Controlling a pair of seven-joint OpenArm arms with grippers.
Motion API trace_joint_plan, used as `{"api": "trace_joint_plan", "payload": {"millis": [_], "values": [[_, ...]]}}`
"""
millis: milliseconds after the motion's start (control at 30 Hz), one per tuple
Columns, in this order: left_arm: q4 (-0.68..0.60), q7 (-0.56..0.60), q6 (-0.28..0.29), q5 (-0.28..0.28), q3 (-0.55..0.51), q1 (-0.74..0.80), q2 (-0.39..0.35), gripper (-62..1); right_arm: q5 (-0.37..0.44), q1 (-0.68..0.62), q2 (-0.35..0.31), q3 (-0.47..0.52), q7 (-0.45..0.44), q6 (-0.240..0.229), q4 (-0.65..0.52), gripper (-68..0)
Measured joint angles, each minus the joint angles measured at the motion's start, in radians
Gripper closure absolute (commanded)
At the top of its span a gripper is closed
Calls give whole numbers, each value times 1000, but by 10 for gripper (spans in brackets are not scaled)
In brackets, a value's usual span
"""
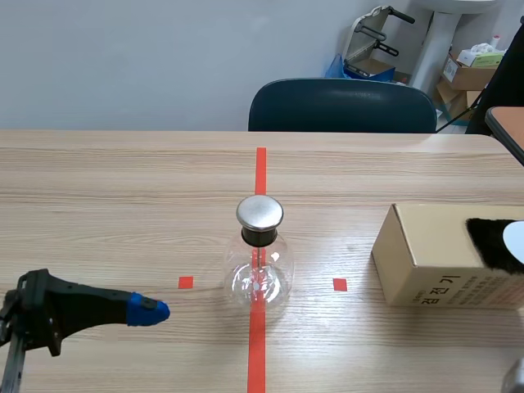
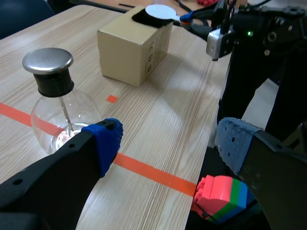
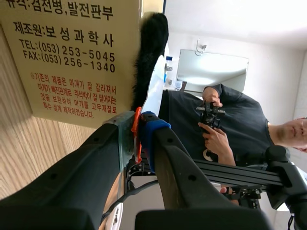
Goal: Do the electroscope experiment
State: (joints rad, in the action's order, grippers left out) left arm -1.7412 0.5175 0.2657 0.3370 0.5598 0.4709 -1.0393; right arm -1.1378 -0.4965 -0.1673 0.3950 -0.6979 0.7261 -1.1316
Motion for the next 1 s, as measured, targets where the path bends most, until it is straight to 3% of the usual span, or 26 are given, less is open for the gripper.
{"api": "trace_joint_plan", "payload": {"millis": [200, 400, 500, 667, 767, 867, 900, 967, 1000], "values": [[-26, -9, 0, 43, -2, 0, -30, -448, -2, 6, 13, 3, -47, 3, 19, -11], [-32, -11, 0, 42, -2, 0, -30, -453, 101, 5, 13, 2, -247, 3, 55, -11], [-32, -11, 0, 41, -2, 0, -30, -452, 132, 5, 15, -6, -192, 3, 55, -10], [-32, -12, 0, 42, -2, 0, -30, -452, 114, 5, 22, -10, 26, 3, 55, -10], [-32, -12, 0, 41, -2, 0, -30, -452, 81, 5, 22, -10, 0, 3, 55, -11], [-32, -12, 0, 41, -2, 0, -30, -452, 61, 5, 21, -4, -196, 11, 55, -10], [-32, -12, 0, 41, -2, 0, -30, -452, 57, 5, 22, -5, -222, 10, 55, -10], [-32, -12, 0, 42, -2, 0, -30, -452, 53, 5, 26, -7, -185, 11, 55, -10], [-32, -12, 0, 42, -2, 0, -30, -452, 52, 5, 26, -9, -127, 10, 55, -10]]}}
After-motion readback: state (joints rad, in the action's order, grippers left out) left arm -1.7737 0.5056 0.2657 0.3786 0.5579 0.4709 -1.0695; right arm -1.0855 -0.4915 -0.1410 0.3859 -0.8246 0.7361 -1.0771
